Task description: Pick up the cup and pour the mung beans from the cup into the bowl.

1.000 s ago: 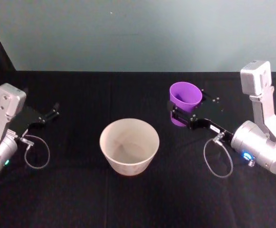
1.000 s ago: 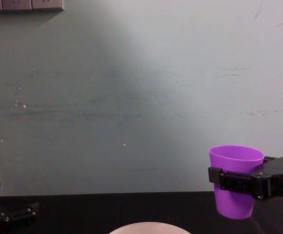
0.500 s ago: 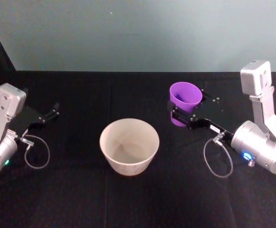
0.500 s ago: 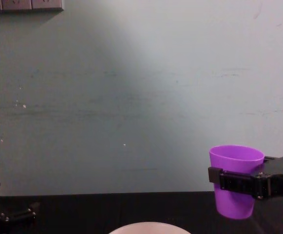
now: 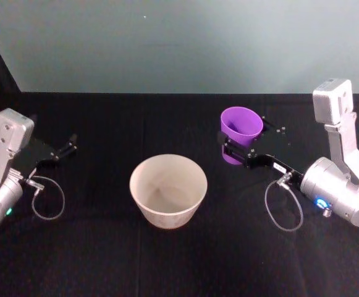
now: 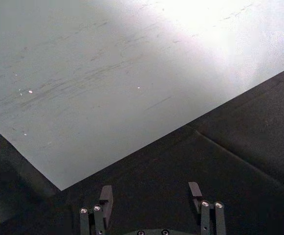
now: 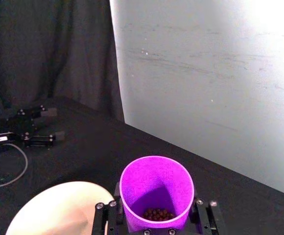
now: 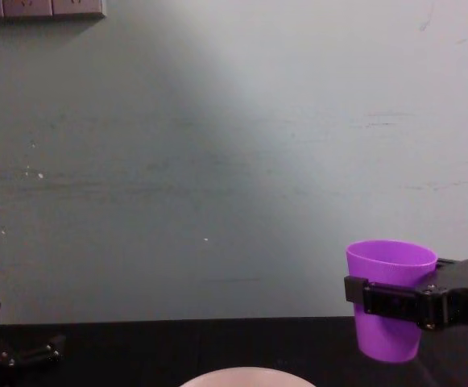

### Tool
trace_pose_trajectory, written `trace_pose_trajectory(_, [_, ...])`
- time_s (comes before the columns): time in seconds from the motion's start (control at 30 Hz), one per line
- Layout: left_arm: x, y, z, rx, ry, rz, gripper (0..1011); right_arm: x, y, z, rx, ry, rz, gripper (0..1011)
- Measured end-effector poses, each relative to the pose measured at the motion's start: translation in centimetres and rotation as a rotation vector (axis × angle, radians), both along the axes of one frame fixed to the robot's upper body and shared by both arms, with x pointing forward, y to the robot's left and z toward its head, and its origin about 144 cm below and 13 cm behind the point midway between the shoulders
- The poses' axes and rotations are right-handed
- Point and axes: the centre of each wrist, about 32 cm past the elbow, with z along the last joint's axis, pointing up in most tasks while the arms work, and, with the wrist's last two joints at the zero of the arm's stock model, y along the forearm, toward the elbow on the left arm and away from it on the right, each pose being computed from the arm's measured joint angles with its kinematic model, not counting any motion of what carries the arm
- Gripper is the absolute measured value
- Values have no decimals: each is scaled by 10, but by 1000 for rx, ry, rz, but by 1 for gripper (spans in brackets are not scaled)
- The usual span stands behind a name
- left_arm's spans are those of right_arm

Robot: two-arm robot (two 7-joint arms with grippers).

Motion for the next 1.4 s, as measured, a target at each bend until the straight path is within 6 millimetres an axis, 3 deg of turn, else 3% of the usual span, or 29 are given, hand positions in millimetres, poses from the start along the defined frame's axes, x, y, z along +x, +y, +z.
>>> trace_pose_trajectory(0.83, [0,0,0,0,0,0,1000,0,0,0,-2,-1,0,728])
trace_pose_trajectory(1.4, [0,0,0,0,0,0,1000,2,18,15,-281,-120,23,728])
